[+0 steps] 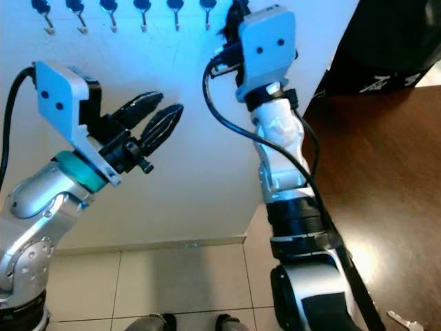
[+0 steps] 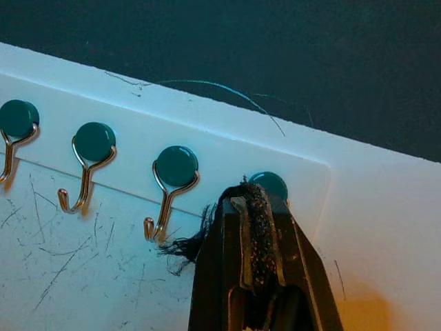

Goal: Hang keys on a hook

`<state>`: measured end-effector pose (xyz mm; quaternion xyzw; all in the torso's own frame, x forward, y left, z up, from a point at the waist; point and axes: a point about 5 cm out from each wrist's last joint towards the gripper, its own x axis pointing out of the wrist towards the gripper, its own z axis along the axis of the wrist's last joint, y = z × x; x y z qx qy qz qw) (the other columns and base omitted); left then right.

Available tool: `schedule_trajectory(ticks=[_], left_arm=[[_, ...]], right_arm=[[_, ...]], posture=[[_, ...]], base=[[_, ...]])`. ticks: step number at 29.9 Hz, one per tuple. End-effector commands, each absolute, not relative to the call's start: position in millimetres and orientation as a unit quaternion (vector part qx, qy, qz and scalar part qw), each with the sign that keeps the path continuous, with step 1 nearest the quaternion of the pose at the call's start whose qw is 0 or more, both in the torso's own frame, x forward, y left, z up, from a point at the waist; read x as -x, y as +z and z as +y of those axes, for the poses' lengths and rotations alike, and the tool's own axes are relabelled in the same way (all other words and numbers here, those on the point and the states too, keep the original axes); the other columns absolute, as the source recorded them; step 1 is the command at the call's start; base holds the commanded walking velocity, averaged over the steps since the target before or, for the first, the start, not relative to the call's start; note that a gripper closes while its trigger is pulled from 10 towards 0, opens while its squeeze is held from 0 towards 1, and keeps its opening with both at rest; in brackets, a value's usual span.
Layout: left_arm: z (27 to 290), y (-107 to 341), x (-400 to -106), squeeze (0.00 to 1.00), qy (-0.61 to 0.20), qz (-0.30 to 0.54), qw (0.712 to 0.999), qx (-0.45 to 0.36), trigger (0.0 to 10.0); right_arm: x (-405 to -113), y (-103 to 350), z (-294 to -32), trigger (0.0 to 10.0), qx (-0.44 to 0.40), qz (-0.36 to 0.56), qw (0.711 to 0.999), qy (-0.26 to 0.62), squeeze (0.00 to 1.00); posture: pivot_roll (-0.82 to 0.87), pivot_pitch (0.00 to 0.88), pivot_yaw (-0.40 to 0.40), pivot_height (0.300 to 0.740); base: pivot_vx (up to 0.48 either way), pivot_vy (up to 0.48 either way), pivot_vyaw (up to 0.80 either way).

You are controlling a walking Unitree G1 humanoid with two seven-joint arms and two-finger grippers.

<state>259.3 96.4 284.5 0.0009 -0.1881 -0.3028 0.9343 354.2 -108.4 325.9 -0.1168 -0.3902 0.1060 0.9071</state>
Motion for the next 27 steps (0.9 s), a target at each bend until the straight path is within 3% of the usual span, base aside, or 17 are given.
schedule_trajectory(ticks=[1, 10, 27], left_arm=[[95.9, 287.7, -255.9, 0.00, -0.308, -0.194, 0.931, -0.003, 10.0], [95.7, 288.1, -256.1, 0.00, -0.309, -0.194, 0.931, -0.002, 10.0], [93.7, 288.3, -257.8, 0.00, -0.318, -0.191, 0.929, 0.003, 10.0]], right_arm=[[-351.5, 333.7, -104.0, 10.0, 0.118, -0.406, 0.899, 0.112, 0.00], [-346.9, 326.6, -96.1, 10.0, 0.130, -0.401, 0.893, 0.155, 0.00], [-335.3, 329.1, -110.8, 10.0, 0.146, -0.419, 0.889, 0.112, 0.00]], posture=[[0.15, 0.096, 0.090, 0.740], [0.15, 0.097, 0.091, 0.740], [0.12, 0.101, 0.118, 0.740]], base=[[0.000, 0.000, 0.00], [0.000, 0.000, 0.00], [0.000, 0.000, 0.00]])
